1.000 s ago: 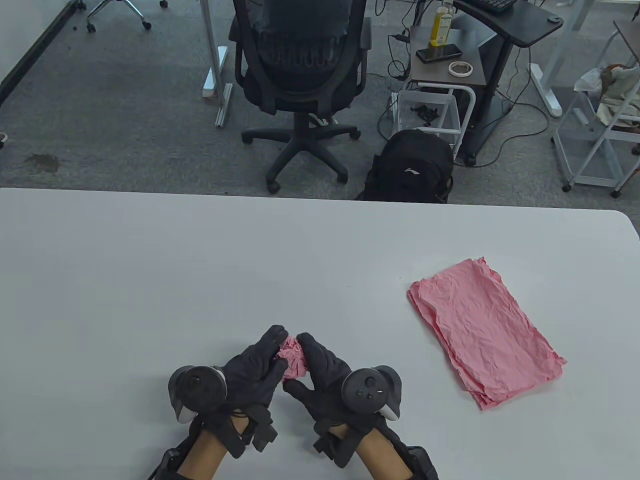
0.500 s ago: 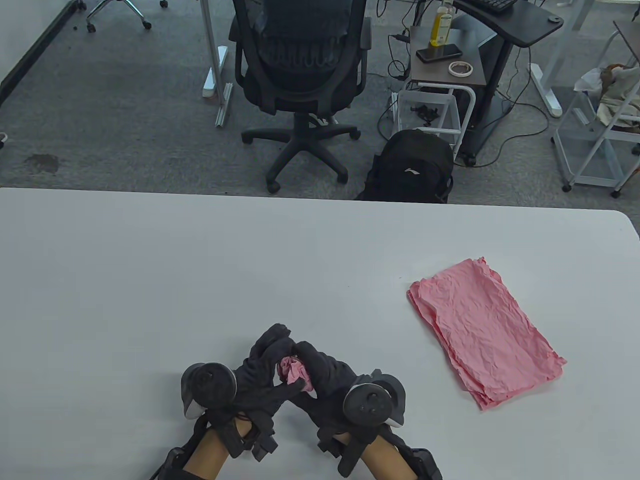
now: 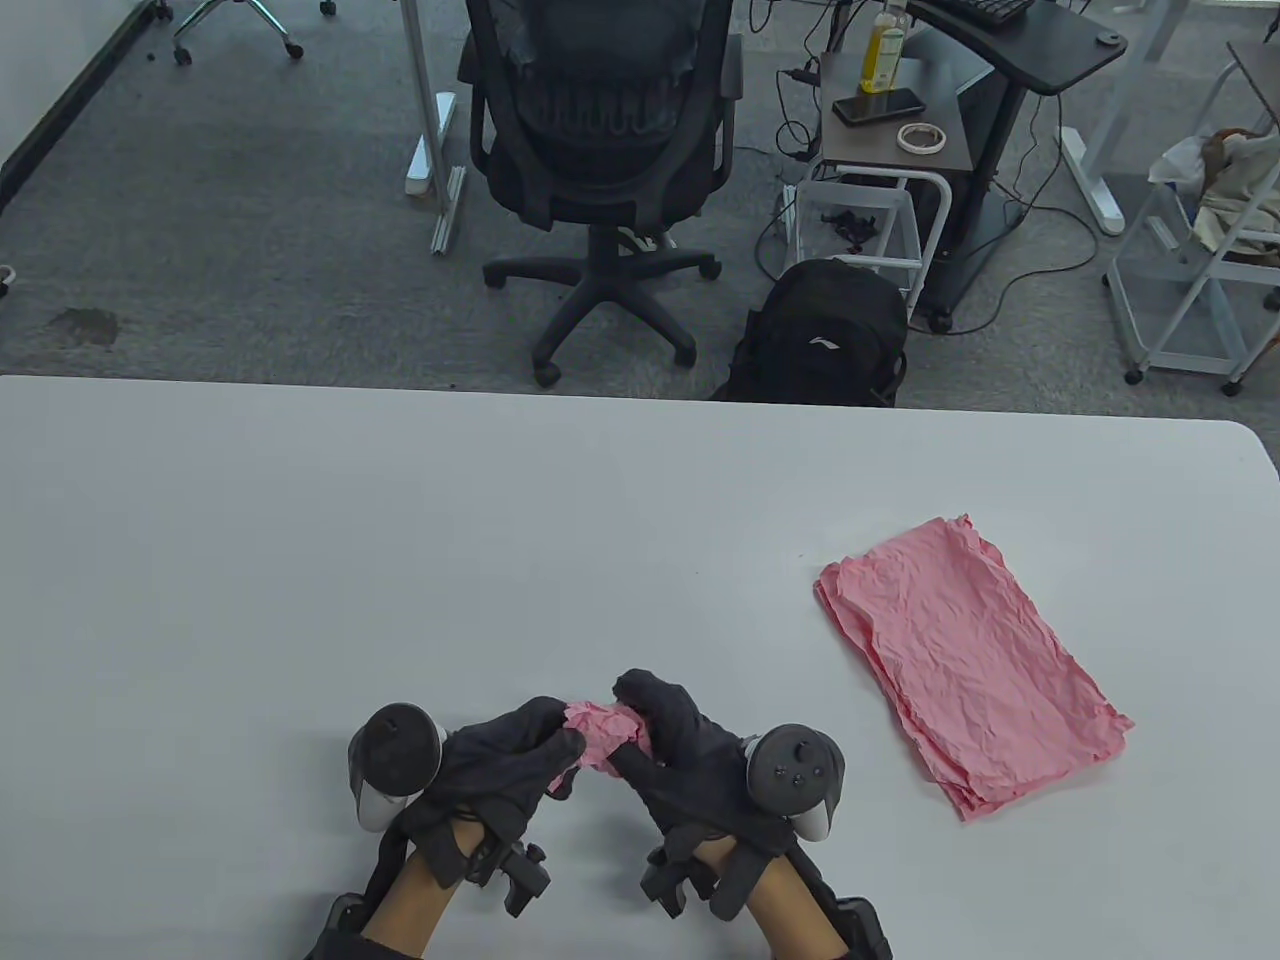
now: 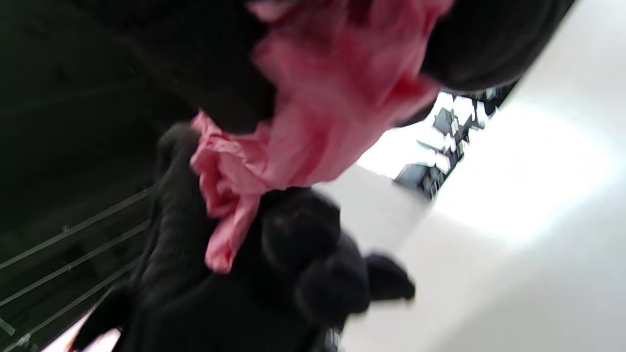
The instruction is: Flatten crumpled papers and stack
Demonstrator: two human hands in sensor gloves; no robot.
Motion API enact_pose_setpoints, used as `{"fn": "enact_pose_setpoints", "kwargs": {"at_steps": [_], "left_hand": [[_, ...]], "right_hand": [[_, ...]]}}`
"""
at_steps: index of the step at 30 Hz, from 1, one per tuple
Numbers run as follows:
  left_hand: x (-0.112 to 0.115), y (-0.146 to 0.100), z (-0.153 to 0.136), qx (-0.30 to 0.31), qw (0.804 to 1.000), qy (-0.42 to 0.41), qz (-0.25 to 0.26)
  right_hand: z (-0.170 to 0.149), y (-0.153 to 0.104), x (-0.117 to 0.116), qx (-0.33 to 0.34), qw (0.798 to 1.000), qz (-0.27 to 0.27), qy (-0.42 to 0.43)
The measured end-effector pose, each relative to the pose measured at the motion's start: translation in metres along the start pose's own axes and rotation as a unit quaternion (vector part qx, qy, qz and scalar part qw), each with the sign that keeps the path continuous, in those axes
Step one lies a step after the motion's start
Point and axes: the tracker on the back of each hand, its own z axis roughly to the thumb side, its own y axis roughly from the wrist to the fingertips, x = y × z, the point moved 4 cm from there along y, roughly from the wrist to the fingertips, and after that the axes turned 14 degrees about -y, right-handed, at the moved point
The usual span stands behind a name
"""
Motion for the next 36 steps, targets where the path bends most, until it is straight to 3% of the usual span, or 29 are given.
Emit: {"fn": "enact_pose_setpoints", "kwargs": {"at_steps": [5, 9, 11, 13, 16, 20, 25, 28, 31, 34, 36], "left_hand": [[-0.004, -0.002, -0.001, -0.025, 0.998, 0.052, 0.02], [0.014, -0.002, 0.017, 0.049, 0.995, 0.078, -0.039], [0.027, -0.001, 0.023, 0.039, 0.993, 0.085, -0.068], [0.034, 0.001, 0.023, 0.026, 0.985, 0.145, -0.091], [0.023, 0.001, 0.025, 0.037, 0.978, 0.201, -0.041], [0.003, -0.001, 0.017, 0.02, 0.997, 0.072, 0.017], [0.005, 0.001, 0.001, -0.008, 0.998, -0.061, -0.025], [0.0, 0.0, 0.002, -0.011, 0.998, -0.056, 0.01], [-0.003, -0.001, -0.004, -0.034, 0.999, -0.036, 0.012], [-0.008, -0.003, -0.003, -0.056, 0.998, 0.006, 0.03], [-0.011, 0.0, 0.001, -0.02, 1.0, 0.003, 0.01]], "right_hand": [[-0.006, -0.001, 0.006, -0.039, 0.998, -0.039, -0.033], [-0.013, -0.006, 0.018, -0.065, 0.993, -0.092, -0.04], [-0.01, -0.005, 0.019, -0.053, 0.993, -0.092, -0.049], [-0.006, -0.005, 0.019, -0.038, 0.994, -0.086, -0.049], [-0.007, -0.004, 0.019, -0.026, 0.996, -0.079, -0.013], [-0.009, 0.001, 0.008, -0.017, 0.998, 0.017, 0.065], [-0.02, -0.001, 0.021, -0.049, 0.996, -0.036, 0.063], [-0.029, -0.003, 0.027, -0.059, 0.985, -0.062, 0.149], [-0.028, 0.0, 0.017, -0.045, 0.97, -0.031, 0.238], [-0.026, -0.001, 0.014, -0.047, 0.967, -0.034, 0.249], [-0.026, -0.002, 0.021, -0.053, 0.973, -0.054, 0.218]]}}
